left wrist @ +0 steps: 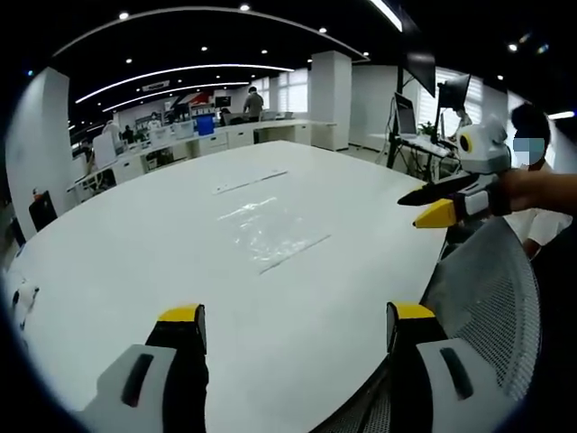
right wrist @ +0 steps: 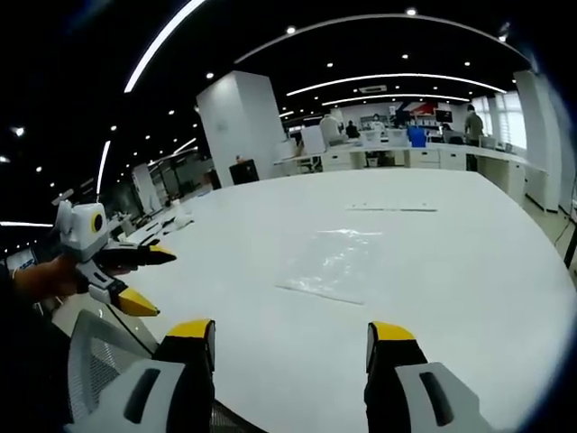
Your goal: Open the resealable bag by pulling the two sides of the seal apart until the entire bag opening is separated and visibly accessible.
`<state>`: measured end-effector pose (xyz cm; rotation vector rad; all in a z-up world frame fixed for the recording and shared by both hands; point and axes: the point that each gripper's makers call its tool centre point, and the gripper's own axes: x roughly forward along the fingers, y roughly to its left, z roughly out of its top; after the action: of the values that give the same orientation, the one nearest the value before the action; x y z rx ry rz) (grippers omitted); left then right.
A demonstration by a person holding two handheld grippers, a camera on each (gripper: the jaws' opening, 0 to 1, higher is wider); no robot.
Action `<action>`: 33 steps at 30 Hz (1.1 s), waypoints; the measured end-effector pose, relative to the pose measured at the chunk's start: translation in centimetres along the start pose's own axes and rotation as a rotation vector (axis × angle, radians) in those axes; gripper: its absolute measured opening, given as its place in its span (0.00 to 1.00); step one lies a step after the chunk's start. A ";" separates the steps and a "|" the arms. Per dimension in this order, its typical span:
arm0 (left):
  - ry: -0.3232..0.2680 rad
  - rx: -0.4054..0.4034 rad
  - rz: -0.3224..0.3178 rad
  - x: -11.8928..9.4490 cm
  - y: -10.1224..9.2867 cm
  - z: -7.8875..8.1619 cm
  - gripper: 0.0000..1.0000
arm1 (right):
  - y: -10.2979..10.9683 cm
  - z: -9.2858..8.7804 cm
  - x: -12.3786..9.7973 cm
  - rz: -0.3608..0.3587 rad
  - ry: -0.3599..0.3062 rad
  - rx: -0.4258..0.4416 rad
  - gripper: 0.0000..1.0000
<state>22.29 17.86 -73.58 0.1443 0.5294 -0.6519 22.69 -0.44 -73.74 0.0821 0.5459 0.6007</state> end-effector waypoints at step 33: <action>-0.004 -0.014 0.001 1.1 1.1 0.2 0.79 | -0.2 1.5 4.1 0.049 0.046 -0.081 0.65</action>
<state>23.78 18.08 -74.05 0.1297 0.5301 -0.6467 26.40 1.86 -74.37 0.0050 0.5643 0.6727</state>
